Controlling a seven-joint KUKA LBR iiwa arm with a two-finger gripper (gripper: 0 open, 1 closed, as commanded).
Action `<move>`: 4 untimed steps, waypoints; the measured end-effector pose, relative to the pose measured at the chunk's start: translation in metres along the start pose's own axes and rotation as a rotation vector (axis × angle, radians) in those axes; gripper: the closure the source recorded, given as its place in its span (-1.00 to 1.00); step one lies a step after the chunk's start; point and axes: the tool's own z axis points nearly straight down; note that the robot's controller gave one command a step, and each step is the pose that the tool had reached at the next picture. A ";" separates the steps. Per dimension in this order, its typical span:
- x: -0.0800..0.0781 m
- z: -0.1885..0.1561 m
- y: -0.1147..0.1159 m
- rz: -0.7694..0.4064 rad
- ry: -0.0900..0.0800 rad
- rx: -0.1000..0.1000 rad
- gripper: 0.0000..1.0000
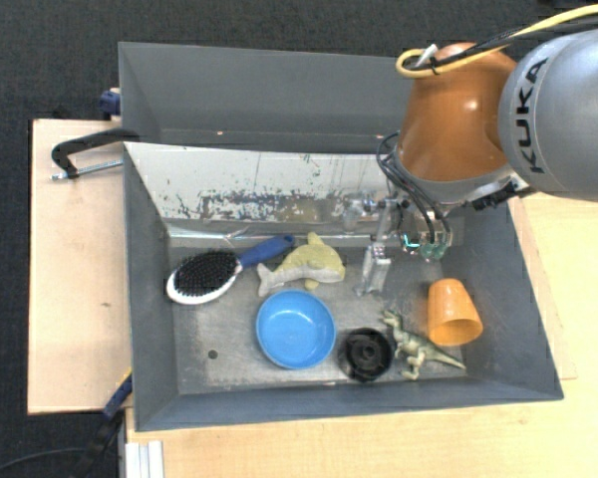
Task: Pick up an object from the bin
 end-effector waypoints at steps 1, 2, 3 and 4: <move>0.073 0.111 -0.017 -0.278 -0.006 0.000 -1.00; 0.077 0.110 -0.066 -0.686 -0.010 0.005 -1.00; 0.076 0.107 -0.065 -0.687 -0.011 0.006 1.00; 0.072 -0.044 -0.061 -0.719 -0.020 0.008 1.00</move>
Offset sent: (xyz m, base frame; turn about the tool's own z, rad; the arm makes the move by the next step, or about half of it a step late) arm -0.0733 -0.0176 -0.1101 -0.2786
